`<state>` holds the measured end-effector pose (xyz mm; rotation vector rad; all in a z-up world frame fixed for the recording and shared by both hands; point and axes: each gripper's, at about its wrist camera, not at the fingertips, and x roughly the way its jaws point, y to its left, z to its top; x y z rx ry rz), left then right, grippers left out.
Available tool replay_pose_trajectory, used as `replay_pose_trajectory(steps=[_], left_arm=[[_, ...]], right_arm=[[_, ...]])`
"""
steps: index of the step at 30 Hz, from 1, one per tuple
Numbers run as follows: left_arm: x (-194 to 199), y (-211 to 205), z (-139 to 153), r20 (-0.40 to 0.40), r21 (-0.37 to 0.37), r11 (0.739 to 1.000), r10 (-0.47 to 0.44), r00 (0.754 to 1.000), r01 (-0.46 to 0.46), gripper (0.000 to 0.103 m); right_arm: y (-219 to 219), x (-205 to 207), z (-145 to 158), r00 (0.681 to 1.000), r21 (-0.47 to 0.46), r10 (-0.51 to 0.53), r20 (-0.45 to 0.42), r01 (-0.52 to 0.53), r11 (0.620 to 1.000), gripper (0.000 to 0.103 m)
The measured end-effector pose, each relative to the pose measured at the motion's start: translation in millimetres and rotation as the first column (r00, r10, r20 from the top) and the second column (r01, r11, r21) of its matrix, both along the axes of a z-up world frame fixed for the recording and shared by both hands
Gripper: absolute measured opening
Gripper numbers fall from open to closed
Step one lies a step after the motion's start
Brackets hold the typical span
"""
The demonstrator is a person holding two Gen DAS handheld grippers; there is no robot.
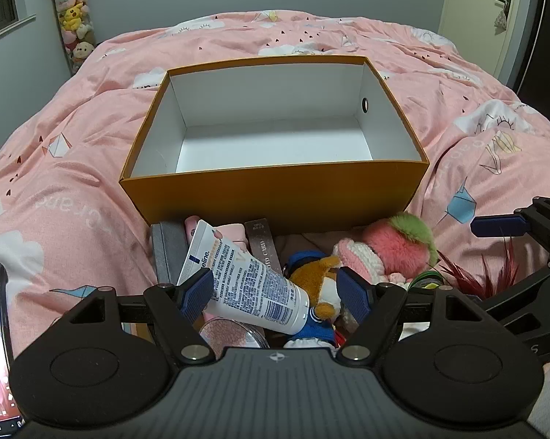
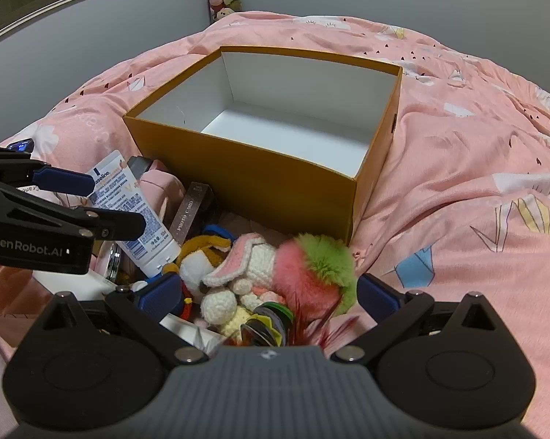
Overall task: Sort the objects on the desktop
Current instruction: 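Reach both grippers toward the white lotion tube and white cylindrical bottle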
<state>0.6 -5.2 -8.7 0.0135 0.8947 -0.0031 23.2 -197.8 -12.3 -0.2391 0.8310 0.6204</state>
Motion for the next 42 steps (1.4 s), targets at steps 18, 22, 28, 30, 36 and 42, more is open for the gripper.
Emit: replay_pose_trajectory(steps=[18, 22, 28, 30, 36, 42], left_arm=[[-1.3, 4.3, 4.9, 0.003, -0.028, 0.999, -0.023, 1.000, 0.023, 0.085], [-1.0, 14.5, 14.4, 0.022, -0.034, 0.999, -0.007, 1.000, 0.008, 0.080], [2.0, 37.7, 26.3, 0.031, -0.022, 0.999, 0.040, 0.999, -0.039, 0.076], [3.1, 43.8, 27.0, 0.021, -0.028, 0.999, 0.047, 0.999, -0.046, 0.076], [8.3, 57.2, 15.6, -0.026, -0.078, 0.996, 0.047, 0.999, -0.049, 0.076], [11.9, 64.6, -1.8, -0.055, -0.175, 0.983, 0.039, 0.998, -0.048, 0.056]], right_arm=[[-3.6, 2.6, 1.7, 1.000, 0.007, -0.020, 0.010, 0.020, 1.000, 0.099], [-9.7, 8.2, 7.4, 0.999, 0.015, -0.040, 0.012, 0.040, 0.999, 0.088], [-10.5, 19.0, 19.1, 1.000, 0.028, -0.012, 0.006, 0.012, 1.000, 0.071], [-8.3, 24.1, 23.3, 1.000, 0.053, 0.011, -0.011, -0.011, 0.999, 0.067], [10.8, 34.4, 24.4, 0.997, 0.048, 0.068, -0.030, -0.066, 0.997, 0.065], [23.6, 39.2, 11.5, 0.992, 0.031, 0.098, -0.081, -0.096, 0.995, 0.065]])
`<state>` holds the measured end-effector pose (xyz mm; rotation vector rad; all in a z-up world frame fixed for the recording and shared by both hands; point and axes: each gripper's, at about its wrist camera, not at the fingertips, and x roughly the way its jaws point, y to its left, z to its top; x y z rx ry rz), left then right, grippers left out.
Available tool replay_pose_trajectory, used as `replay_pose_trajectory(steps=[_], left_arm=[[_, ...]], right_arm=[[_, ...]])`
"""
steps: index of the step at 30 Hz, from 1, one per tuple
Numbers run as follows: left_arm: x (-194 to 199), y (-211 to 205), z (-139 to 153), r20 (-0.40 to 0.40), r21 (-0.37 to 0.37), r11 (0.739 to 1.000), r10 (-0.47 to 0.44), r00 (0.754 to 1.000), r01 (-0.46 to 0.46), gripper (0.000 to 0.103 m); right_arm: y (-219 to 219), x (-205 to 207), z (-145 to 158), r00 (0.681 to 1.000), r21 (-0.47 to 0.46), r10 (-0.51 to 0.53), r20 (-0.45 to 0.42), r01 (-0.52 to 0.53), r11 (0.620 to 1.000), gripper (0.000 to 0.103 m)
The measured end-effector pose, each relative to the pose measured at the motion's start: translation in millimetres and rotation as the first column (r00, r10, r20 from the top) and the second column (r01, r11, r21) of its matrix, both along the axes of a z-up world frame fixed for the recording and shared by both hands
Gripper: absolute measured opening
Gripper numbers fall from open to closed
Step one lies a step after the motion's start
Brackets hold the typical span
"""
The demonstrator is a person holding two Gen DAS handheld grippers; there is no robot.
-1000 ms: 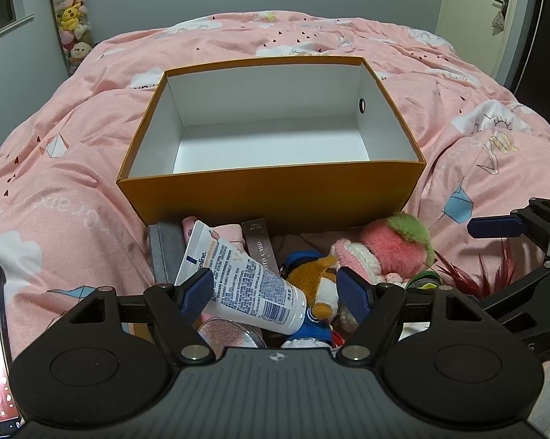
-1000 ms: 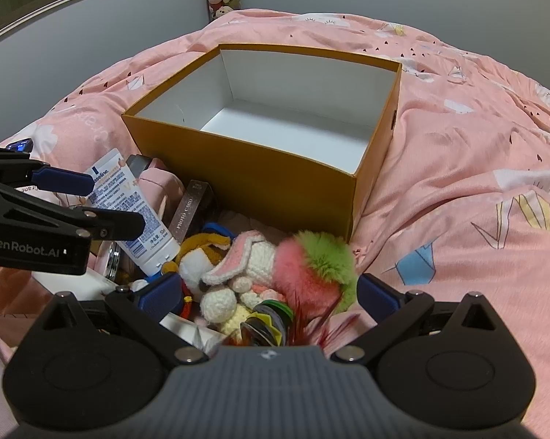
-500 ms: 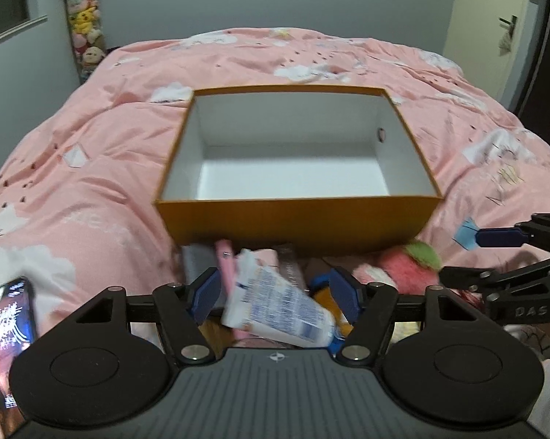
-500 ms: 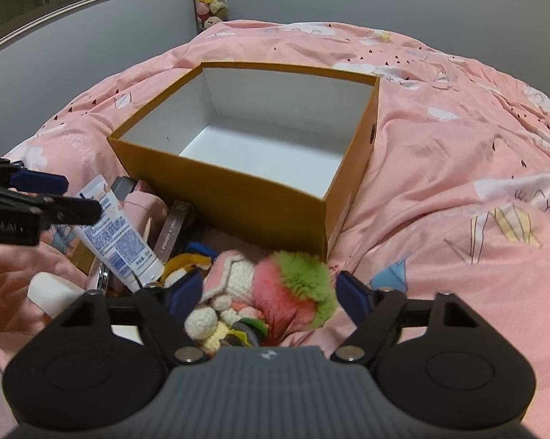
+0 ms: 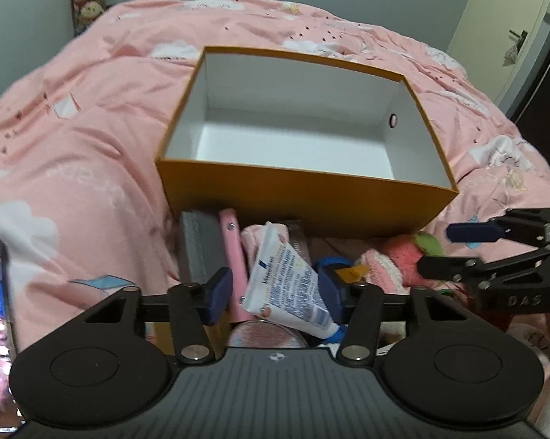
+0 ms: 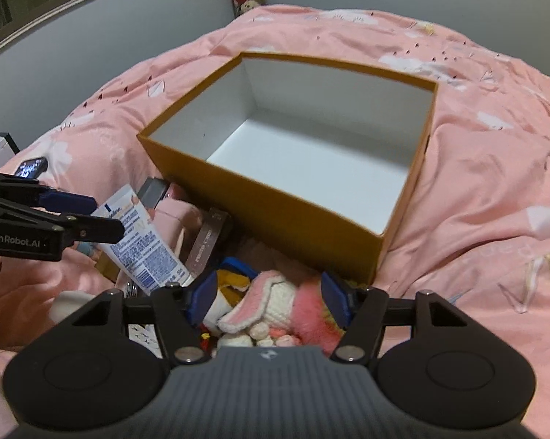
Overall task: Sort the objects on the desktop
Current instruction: 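Reach both grippers toward the white lotion tube and white cylindrical bottle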
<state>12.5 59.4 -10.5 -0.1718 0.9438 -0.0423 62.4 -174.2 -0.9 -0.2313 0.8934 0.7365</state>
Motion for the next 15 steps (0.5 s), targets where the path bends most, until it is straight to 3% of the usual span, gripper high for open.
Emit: replay_pose_trajectory(steps=[5, 10, 15], left_arm=[[-1.7, -3.3, -4.1, 0.020, 0.008, 1.000, 0.004, 1.000, -0.004, 0.035], [-6.0, -3.3, 3.6, 0.072, -0.014, 1.000, 0.001, 0.997, 0.000, 0.008], [-8.3, -17.9, 8.6, 0.093, 0.015, 0.998, -0.066, 0.993, 0.064, 0.005]], right_arm=[[4.5, -9.2, -2.2, 0.993, 0.049, 0.098, -0.069, -0.095, 0.994, 0.065], [13.3, -23.1, 0.2, 0.978, 0.079, 0.186, -0.098, -0.179, 0.981, 0.065], [20.3, -28.5, 0.5, 0.944, 0.071, 0.289, -0.158, -0.281, 0.957, 0.065]])
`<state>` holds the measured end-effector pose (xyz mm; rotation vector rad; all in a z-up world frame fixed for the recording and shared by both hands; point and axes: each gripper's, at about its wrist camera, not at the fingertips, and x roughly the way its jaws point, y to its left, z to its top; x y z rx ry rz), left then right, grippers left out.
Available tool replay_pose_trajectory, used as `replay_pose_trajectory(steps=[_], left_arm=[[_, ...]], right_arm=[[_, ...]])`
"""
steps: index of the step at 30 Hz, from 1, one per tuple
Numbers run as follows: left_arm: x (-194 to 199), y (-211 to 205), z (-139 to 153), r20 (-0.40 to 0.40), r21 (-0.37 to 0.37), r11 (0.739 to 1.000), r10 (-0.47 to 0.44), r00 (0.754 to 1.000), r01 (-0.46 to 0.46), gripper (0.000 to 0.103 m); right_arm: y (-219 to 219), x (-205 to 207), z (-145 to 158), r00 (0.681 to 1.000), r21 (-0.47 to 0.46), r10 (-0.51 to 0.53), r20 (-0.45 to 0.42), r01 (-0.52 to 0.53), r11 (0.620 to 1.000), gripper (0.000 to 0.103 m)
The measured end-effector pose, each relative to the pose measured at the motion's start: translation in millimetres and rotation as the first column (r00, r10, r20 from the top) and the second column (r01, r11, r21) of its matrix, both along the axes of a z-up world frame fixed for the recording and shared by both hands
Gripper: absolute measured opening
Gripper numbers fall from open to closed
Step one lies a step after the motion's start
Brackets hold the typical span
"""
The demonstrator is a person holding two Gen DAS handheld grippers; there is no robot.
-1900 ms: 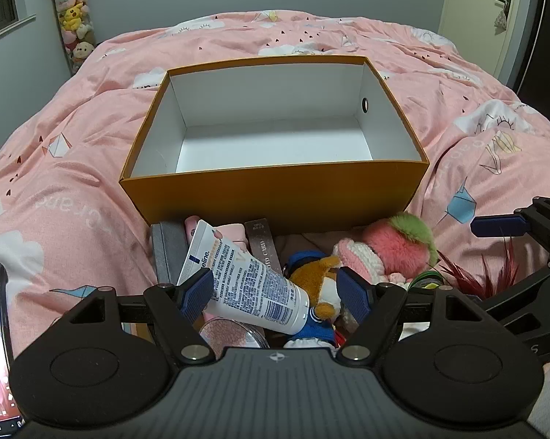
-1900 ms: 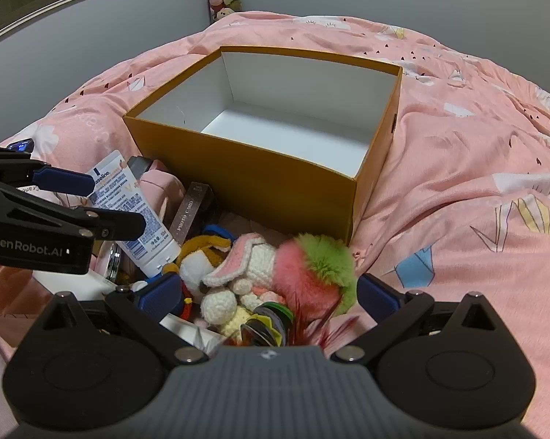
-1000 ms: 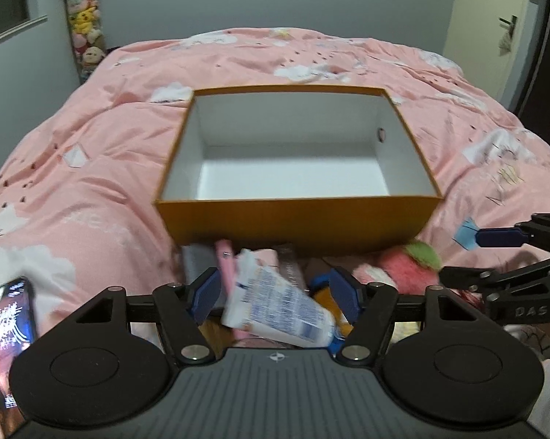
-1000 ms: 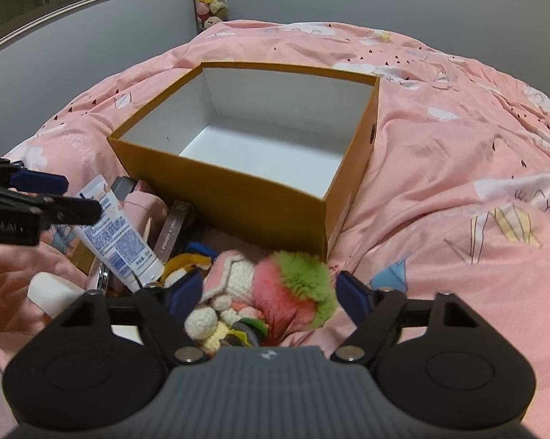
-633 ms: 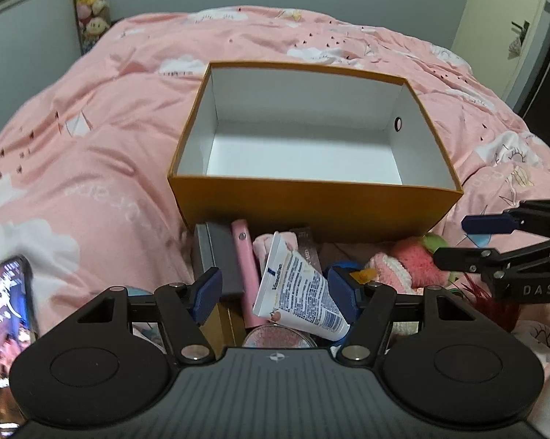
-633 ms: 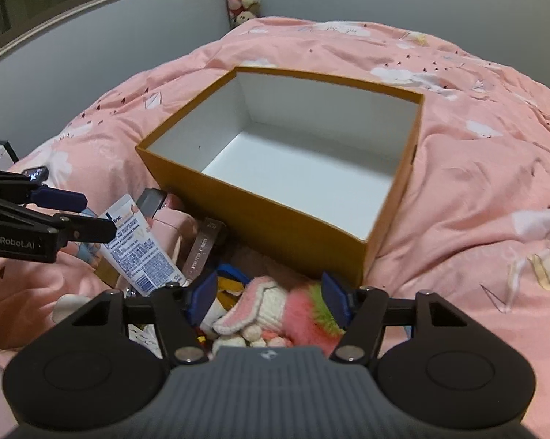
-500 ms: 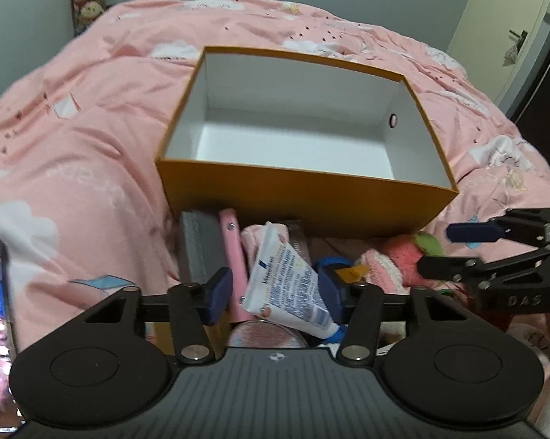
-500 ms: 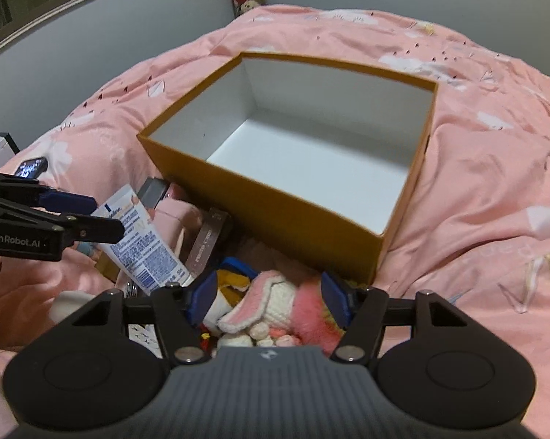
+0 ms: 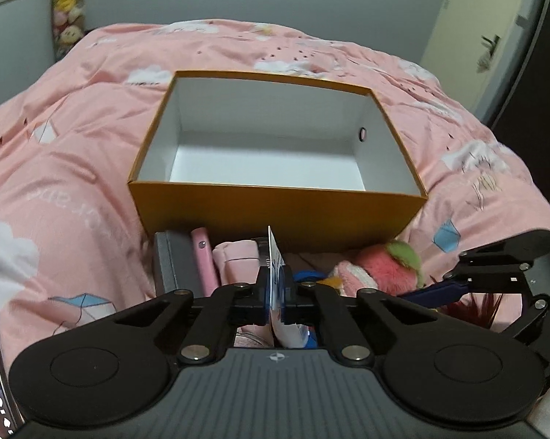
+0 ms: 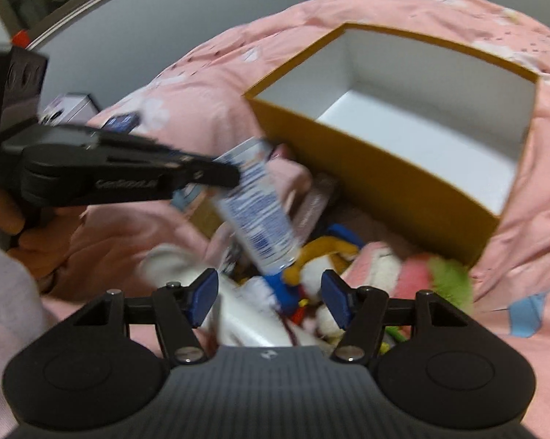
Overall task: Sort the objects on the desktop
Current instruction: 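Reach both grippers toward the white lotion tube and white cylindrical bottle, then grasp the lotion tube with the left gripper while the right grasps the white bottle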
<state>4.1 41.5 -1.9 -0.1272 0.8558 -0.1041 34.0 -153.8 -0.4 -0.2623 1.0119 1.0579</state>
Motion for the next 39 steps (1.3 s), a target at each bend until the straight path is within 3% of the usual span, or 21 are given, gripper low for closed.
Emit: replay_pose_trajectory(steps=[4, 12, 16, 23, 27, 32, 39], left_arm=[[1.7, -1.2, -1.3, -0.008, 0.013, 1.000, -0.004, 1.000, 0.004, 0.005], [1.8, -5.0, -1.3, -0.012, 0.040, 0.999, -0.015, 1.000, 0.016, 0.005], [4.5, -5.3, -3.0, -0.019, 0.039, 0.999, -0.008, 1.000, 0.009, 0.005], [12.3, -0.9, -11.0, -0.033, 0.004, 1.000, 0.005, 0.999, -0.005, 0.007], [9.6, 4.2, -9.9, -0.014, -0.037, 0.999, 0.021, 1.000, -0.022, 0.006], [3.4, 6.2, 5.8, 0.064, -0.073, 0.997, 0.027, 0.998, -0.022, 0.005], [3.7, 13.7, 45.5, 0.186, -0.063, 0.996, 0.082, 0.979, -0.071, 0.004]], right_arm=[[12.6, -2.3, -7.4, 0.991, -0.067, 0.118, -0.064, -0.122, 0.990, 0.064], [34.9, -9.7, -22.6, 0.972, -0.194, 0.234, -0.028, -0.234, 0.953, 0.064], [43.3, -10.9, -27.4, 0.962, -0.204, 0.271, -0.025, -0.270, 0.941, 0.057], [40.2, -8.3, -27.3, 0.959, -0.191, 0.282, -0.012, -0.280, 0.941, 0.048], [28.3, -4.1, -16.7, 0.966, -0.201, 0.256, 0.046, -0.242, 0.949, 0.039], [14.7, 1.8, -3.9, 0.976, -0.165, 0.212, 0.055, -0.201, 0.966, 0.037], [8.2, 5.6, 13.9, 0.983, -0.128, 0.154, 0.098, -0.142, 0.982, 0.033]])
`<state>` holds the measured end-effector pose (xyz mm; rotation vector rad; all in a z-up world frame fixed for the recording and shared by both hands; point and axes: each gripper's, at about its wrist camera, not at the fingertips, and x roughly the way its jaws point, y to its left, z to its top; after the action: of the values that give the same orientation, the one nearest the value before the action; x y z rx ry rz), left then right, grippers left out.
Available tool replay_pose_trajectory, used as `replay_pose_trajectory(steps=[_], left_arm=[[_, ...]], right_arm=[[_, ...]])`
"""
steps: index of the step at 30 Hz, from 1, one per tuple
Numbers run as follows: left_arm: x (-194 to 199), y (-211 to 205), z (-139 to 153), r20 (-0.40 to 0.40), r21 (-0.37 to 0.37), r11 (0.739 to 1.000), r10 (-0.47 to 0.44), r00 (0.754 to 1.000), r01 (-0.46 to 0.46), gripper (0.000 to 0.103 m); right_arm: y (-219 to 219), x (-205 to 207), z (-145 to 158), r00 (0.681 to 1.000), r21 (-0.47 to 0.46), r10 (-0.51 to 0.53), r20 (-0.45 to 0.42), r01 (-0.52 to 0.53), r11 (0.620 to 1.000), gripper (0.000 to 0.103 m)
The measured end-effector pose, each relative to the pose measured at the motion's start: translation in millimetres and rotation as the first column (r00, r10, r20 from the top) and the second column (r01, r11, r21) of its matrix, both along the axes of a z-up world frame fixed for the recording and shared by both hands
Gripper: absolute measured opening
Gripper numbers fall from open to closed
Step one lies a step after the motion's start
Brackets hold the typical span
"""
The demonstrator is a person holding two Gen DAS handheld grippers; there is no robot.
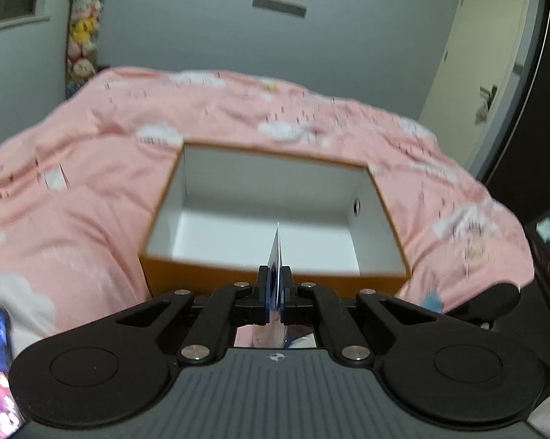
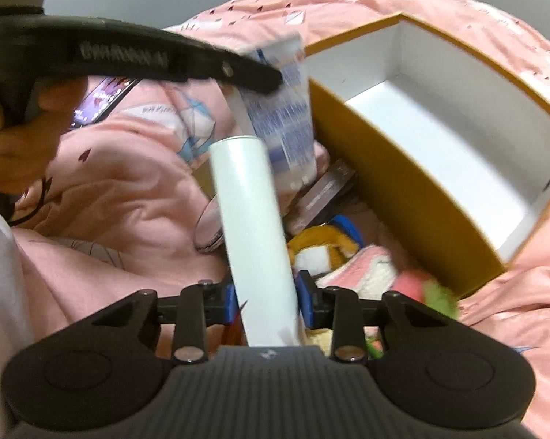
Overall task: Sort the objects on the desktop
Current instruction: 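Grasp the lotion tube with the left gripper while the right grasps the white bottle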
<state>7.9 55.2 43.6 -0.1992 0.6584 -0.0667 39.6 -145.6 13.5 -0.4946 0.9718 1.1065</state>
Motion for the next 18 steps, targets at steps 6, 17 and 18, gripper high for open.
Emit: replay_pose_trajectory(steps=[6, 17, 18], left_arm=[[7.9, 0.7, 26.8, 0.079, 0.052, 0.998, 0.022, 0.997, -0.026, 0.004], [37.7, 2.9, 48.7, 0.133, 0.131, 0.991, 0.020, 0.991, -0.037, 0.004], [40.9, 4.8, 50.7, 0.138, 0.137, 0.990, 0.020, 0.990, -0.040, 0.004]], right_arm=[[-10.7, 18.0, 21.1, 0.992, 0.101, -0.117, -0.051, 0.122, 0.987, 0.032], [-15.2, 60.0, 70.3, 0.970, 0.290, -0.233, -0.074, 0.244, 0.925, 0.032], [-14.1, 65.2, 74.6, 0.966, 0.306, -0.246, -0.075, 0.257, 0.917, 0.032]])
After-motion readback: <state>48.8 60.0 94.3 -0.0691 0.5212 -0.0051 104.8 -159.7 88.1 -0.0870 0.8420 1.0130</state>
